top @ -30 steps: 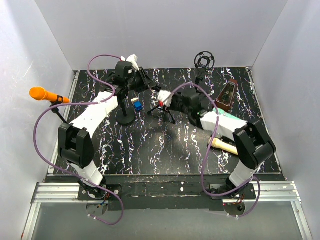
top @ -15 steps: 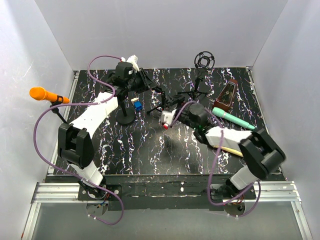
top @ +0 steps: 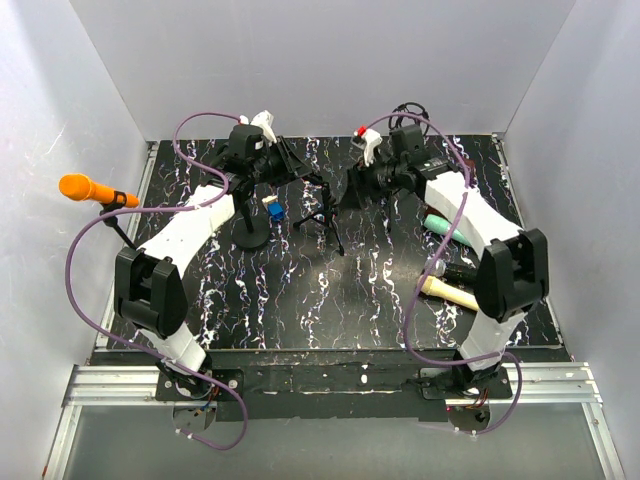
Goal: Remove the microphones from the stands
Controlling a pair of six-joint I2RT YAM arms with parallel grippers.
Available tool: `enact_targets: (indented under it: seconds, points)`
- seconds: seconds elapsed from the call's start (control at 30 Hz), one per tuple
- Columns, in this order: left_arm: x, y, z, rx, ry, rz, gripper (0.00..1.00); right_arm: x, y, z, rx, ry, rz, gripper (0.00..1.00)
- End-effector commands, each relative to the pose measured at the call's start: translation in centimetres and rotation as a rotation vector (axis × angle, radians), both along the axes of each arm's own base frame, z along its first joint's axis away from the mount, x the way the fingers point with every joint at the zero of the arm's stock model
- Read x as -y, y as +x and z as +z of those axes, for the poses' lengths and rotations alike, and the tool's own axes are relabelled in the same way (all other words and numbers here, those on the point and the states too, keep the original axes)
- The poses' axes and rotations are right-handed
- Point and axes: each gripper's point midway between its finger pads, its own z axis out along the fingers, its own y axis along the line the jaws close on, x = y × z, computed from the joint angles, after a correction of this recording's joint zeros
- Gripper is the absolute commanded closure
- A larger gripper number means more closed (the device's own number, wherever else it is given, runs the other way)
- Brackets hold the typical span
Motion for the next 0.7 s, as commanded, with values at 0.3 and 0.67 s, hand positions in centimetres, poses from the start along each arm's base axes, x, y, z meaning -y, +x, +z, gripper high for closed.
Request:
enact_targets:
  seconds: [0.3, 0.67]
  points:
    - [-1.8, -0.5, -1.9, -0.071, 0.043, 0.038, 1.0, -1.4, -1.6, -2.5, -0.431, 0.097, -0.065, 0.27]
    - [-2.0, -0.3, -2.1, -0.076, 0.042, 0.038, 1.0, -1.7, 1.4, -3.3, -0.524, 0.165, -0.202, 0.29]
